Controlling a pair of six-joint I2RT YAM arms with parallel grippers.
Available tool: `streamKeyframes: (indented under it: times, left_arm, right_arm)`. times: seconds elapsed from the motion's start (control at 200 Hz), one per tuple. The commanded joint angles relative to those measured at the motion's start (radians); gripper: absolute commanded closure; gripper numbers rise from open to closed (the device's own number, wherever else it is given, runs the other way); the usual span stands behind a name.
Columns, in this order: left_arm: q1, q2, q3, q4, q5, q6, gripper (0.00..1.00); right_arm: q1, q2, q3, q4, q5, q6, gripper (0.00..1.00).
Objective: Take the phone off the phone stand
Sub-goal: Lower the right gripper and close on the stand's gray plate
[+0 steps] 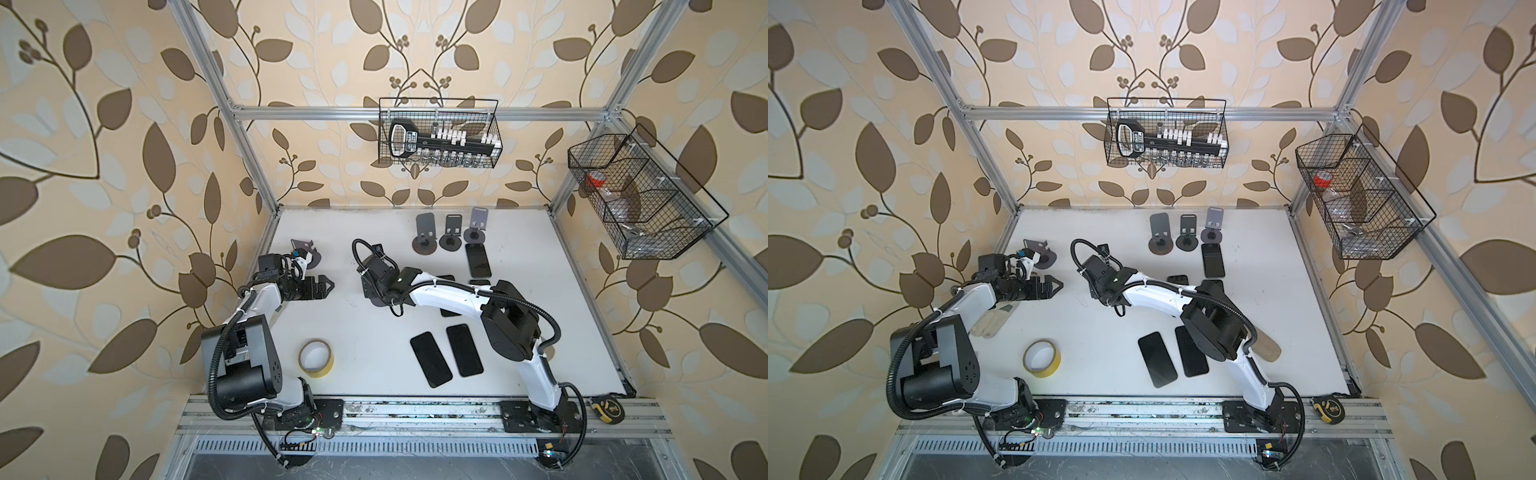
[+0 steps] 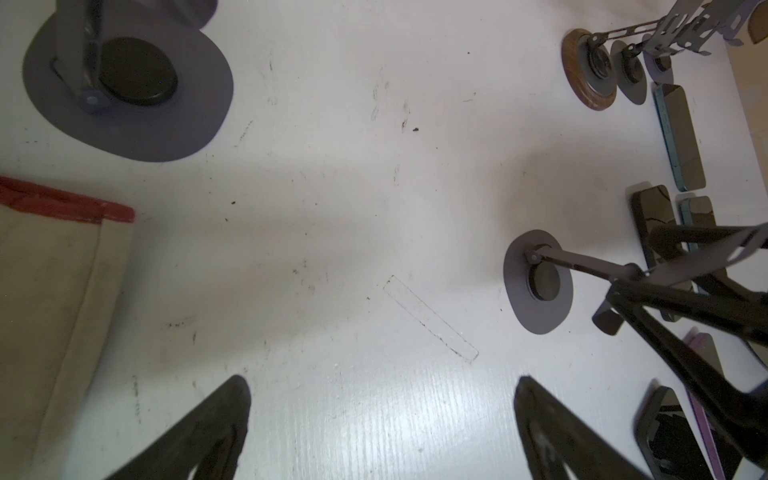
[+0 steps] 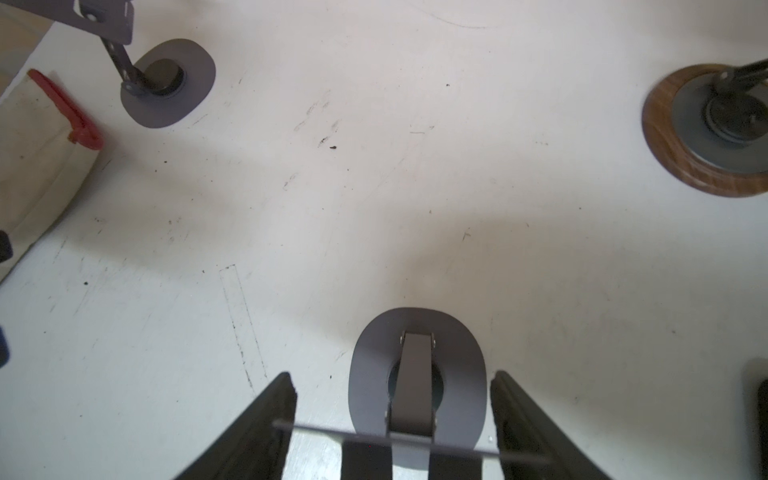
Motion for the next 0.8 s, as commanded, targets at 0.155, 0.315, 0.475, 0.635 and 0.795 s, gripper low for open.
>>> streamKeyframes:
  times: [0.155, 0.315, 0.475, 0.635, 0.795]
  left_arm:
    - [0.012, -0.010, 0.005, 0.002, 0.032, 0.010, 0.01]
    - [0.012, -0.010, 0.004, 0.003, 0.033, 0.010, 0.01]
    - [0.012, -0.008, 0.005, 0.001, 0.032, 0.010, 0.01]
    - [0.012, -0.007, 0.009, -0.001, 0.030, 0.008, 0.01]
    - [0.012, -0.007, 0.011, -0.003, 0.029, 0.009, 0.01]
  right_arm:
    - [-0.022, -0.033, 0.027, -0.016, 0.006, 0.000, 0.30]
    - [-0.055, -0.066, -0.021, 0.062, -0.031, -0.017, 0.35]
    - [-0.100, -0.066, -0.003, 0.056, -0.047, -0.033, 0.37]
    - [-0.149, -0.067, 0.006, 0.062, -0.076, -0.051, 0.39]
    - [-0.166, -0.071, 0.016, 0.042, -0.130, -0.065, 0.27]
